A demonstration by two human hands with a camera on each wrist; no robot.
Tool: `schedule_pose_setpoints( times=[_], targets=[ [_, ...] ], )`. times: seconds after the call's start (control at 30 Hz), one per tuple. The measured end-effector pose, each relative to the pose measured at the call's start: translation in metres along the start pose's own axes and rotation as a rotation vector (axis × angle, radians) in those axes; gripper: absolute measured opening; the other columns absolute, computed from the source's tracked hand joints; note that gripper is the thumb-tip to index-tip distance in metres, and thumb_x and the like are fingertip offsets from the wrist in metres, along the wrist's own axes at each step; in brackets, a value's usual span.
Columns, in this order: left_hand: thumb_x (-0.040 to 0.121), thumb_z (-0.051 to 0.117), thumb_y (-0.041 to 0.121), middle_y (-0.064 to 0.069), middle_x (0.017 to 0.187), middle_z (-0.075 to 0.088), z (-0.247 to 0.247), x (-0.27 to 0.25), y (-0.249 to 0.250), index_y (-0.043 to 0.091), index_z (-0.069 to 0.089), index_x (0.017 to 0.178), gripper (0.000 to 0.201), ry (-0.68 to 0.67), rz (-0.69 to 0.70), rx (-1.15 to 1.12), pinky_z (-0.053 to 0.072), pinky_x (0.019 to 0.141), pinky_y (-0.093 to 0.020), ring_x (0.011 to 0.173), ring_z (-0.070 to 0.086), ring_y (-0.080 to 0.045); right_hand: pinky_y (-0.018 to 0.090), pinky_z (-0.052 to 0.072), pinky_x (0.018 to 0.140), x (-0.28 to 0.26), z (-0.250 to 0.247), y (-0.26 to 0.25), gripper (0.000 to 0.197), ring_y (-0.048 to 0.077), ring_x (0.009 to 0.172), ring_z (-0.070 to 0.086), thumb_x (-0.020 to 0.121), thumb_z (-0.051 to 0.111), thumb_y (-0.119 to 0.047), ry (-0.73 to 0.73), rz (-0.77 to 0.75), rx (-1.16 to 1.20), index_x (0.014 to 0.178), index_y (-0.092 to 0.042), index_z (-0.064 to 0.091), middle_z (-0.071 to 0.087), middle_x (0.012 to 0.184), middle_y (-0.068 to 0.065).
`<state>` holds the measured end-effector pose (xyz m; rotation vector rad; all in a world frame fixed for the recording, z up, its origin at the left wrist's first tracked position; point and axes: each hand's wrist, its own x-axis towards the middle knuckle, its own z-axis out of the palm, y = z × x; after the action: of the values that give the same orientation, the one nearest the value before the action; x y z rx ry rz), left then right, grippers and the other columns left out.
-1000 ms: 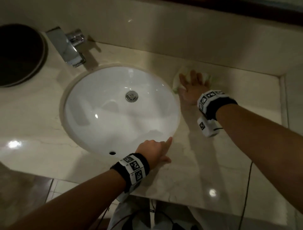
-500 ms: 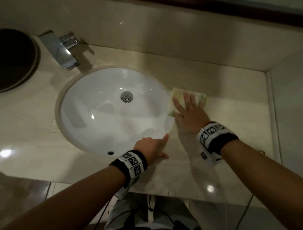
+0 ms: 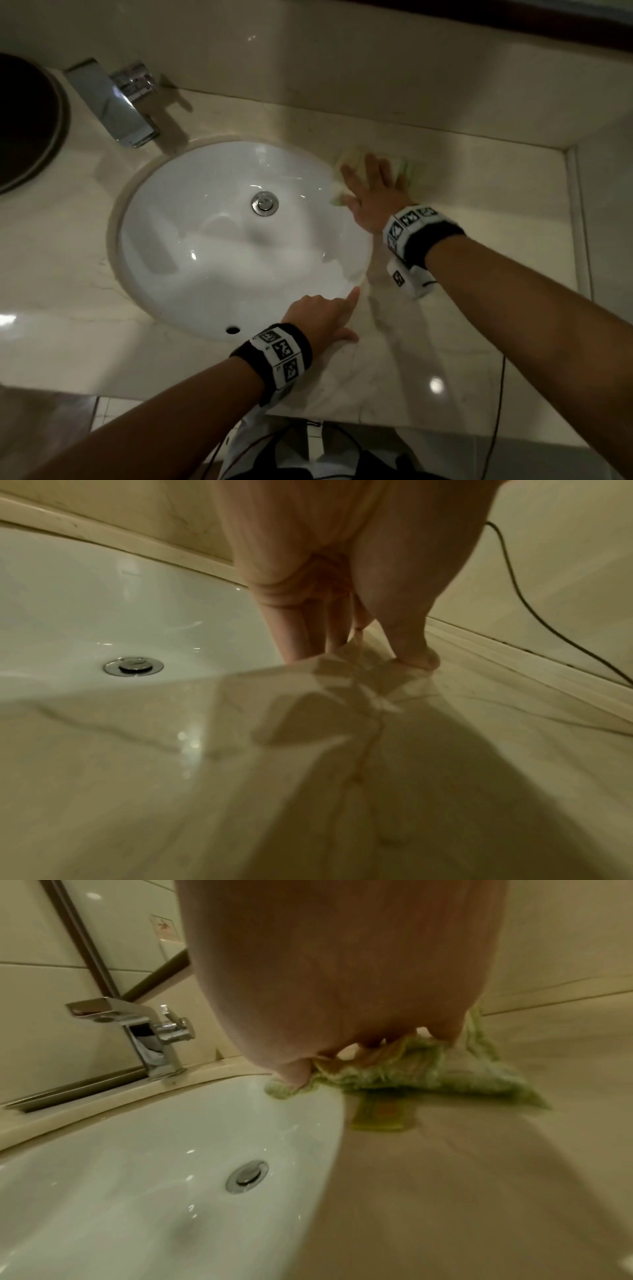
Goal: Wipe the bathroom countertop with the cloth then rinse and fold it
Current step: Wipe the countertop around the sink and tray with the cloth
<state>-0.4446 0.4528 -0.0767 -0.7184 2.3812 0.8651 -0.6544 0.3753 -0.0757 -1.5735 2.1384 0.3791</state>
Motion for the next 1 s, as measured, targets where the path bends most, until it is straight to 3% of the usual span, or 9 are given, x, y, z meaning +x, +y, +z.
schedule_pose_setpoints(
  times=[0.2, 0.33, 0.43, 0.6, 0.8, 1.0],
  targets=[
    [0.088, 0.047, 0.065, -0.006, 0.110, 0.066, -0.002, 0.001, -0.001, 0.033, 0.003, 0.152, 0.084, -0.008, -0.021, -0.019, 0.048, 0.082, -0.038, 0.097, 0.061, -0.029, 0.059, -0.013, 0.115, 0.062, -0.034, -0.026, 0.060, 0.032, 0.145, -0.024, 0.098, 0.017, -0.060, -0.060, 0.062, 0.067, 0.148, -0.047, -0.014, -0.030, 0.158, 0.002],
    [0.087, 0.049, 0.066, -0.005, 0.108, 0.067, 0.000, 0.001, 0.000, 0.034, 0.004, 0.151, 0.084, -0.004, -0.043, -0.030, 0.048, 0.077, -0.036, 0.095, 0.062, -0.028, 0.059, -0.014, 0.114, 0.072, -0.039, -0.028, 0.061, 0.032, 0.145, -0.025, 0.098, 0.017, -0.060, -0.069, 0.045, 0.068, 0.148, -0.046, -0.015, -0.031, 0.157, 0.001],
    [0.088, 0.050, 0.064, -0.006, 0.115, 0.066, 0.000, 0.001, 0.004, 0.033, 0.006, 0.152, 0.083, 0.008, -0.061, -0.027, 0.049, 0.084, -0.039, 0.101, 0.061, -0.029, 0.060, -0.010, 0.115, 0.067, -0.036, -0.016, 0.063, 0.032, 0.146, -0.021, 0.098, 0.021, -0.059, -0.047, 0.000, 0.030, 0.150, -0.045, -0.011, -0.027, 0.159, 0.001],
    [0.081, 0.058, 0.066, -0.001, 0.115, 0.068, 0.002, -0.004, 0.006, 0.049, 0.015, 0.148, 0.082, 0.038, -0.175, -0.200, 0.044, 0.099, -0.033, 0.110, 0.058, -0.023, 0.058, -0.007, 0.116, 0.052, -0.032, 0.025, 0.063, 0.027, 0.146, -0.022, 0.094, 0.016, -0.067, -0.076, -0.018, 0.048, 0.148, -0.049, -0.010, -0.028, 0.158, -0.005],
    [0.084, 0.058, 0.062, 0.004, 0.122, 0.063, -0.001, -0.008, 0.014, 0.050, 0.012, 0.149, 0.080, 0.046, -0.219, -0.203, 0.043, 0.096, -0.028, 0.112, 0.056, -0.022, 0.055, -0.005, 0.118, 0.019, -0.021, 0.110, 0.061, 0.026, 0.146, -0.022, 0.098, 0.019, -0.062, -0.088, 0.138, 0.102, 0.149, -0.047, -0.011, -0.029, 0.158, -0.004],
    [0.083, 0.062, 0.060, 0.005, 0.116, 0.066, 0.000, -0.005, 0.015, 0.048, 0.016, 0.148, 0.081, 0.073, -0.226, -0.209, 0.042, 0.097, -0.027, 0.110, 0.057, -0.021, 0.061, -0.005, 0.115, -0.018, 0.011, 0.095, 0.061, 0.036, 0.148, -0.008, 0.097, 0.017, -0.057, 0.086, 0.120, 0.116, 0.152, -0.041, -0.001, -0.012, 0.162, 0.008]
  ],
)
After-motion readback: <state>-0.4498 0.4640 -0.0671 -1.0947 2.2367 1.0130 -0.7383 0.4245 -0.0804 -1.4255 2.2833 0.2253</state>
